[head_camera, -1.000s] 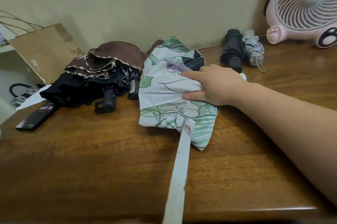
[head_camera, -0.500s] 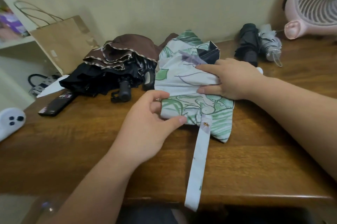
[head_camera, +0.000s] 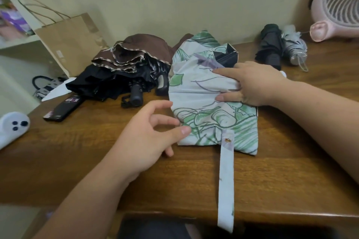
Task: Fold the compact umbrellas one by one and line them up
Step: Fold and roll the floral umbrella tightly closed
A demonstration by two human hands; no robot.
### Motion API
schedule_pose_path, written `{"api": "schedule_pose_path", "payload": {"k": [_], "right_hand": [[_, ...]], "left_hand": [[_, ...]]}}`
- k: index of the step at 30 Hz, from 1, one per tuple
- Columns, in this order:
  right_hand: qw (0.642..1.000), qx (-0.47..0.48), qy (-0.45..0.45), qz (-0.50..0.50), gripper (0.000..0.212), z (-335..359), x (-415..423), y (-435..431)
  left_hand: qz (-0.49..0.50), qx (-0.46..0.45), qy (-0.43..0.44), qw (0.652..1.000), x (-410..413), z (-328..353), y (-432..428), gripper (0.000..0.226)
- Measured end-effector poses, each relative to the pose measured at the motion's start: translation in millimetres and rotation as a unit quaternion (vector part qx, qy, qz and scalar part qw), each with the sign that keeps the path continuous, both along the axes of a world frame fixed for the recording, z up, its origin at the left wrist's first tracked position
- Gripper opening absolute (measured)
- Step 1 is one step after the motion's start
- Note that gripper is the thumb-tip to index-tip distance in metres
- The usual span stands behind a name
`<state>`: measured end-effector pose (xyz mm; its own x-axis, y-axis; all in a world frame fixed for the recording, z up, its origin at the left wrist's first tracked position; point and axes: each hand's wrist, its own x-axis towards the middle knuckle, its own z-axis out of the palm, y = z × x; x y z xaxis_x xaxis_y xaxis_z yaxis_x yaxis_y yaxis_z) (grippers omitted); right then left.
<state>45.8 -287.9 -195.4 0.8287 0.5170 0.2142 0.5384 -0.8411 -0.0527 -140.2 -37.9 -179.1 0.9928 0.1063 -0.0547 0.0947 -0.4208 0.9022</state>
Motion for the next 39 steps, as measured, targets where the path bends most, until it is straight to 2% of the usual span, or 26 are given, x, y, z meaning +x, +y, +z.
{"api": "schedule_pose_path", "payload": {"k": [2,5,10,12,16,17,20,22,26,34,37,39], "right_hand": [[1.0,0.0,0.0,-0.001,0.092,0.3,-0.9,0.3],[1.0,-0.002,0.0,-0.004,0.091,0.8,-1.4,0.5],[1.0,-0.004,0.002,-0.001,0.094,2.2,-1.6,0.1],[1.0,-0.005,0.01,-0.002,0.097,3.4,-2.5,0.1],[1.0,-0.003,0.013,0.0,0.1,4.9,-4.7,0.7],[1.0,-0.004,0.012,0.0,0.1,4.6,-4.2,0.4],[1.0,-0.003,0.006,0.002,0.099,4.4,-3.1,0.4],[1.0,-0.005,0.008,0.002,0.099,4.5,-3.3,0.6],[1.0,-0.01,-0.003,0.004,0.098,4.4,-5.6,-0.4],[1.0,0.013,-0.016,0.011,0.11,3.5,-11.4,-6.6],[0.999,0.041,-0.019,-0.028,0.105,25.7,-35.6,-8.3],[0.992,0.09,-0.005,-0.091,0.093,53.4,-65.2,-8.2]], "left_hand": [[0.03,-0.032,0.003,0.999,6.2,-3.9,-6.2,0.06],[0.051,0.012,0.005,0.999,10.5,-8.0,-10.4,0.064],[-0.053,0.115,0.036,0.991,10.0,-0.3,-4.2,0.079],[-0.092,0.187,0.041,0.977,9.3,2.5,-1.6,0.074],[-0.141,0.342,0.076,0.926,11.5,18.3,-3.3,0.041],[-0.143,0.389,0.069,0.907,14.7,25.8,-4.2,0.039],[-0.186,0.53,-0.052,0.826,39.9,46.9,-2.1,0.078],[-0.262,0.541,-0.098,0.793,63.6,57.9,-3.5,0.098],[-0.348,0.563,-0.003,0.75,97.4,41.2,-8.2,0.117],[-0.386,0.536,-0.023,0.75,109.5,8.4,9.8,0.125],[-0.385,0.532,-0.032,0.753,113.9,4.5,13.1,0.129],[-0.379,0.528,-0.039,0.759,116.0,2.6,14.5,0.133]]}}
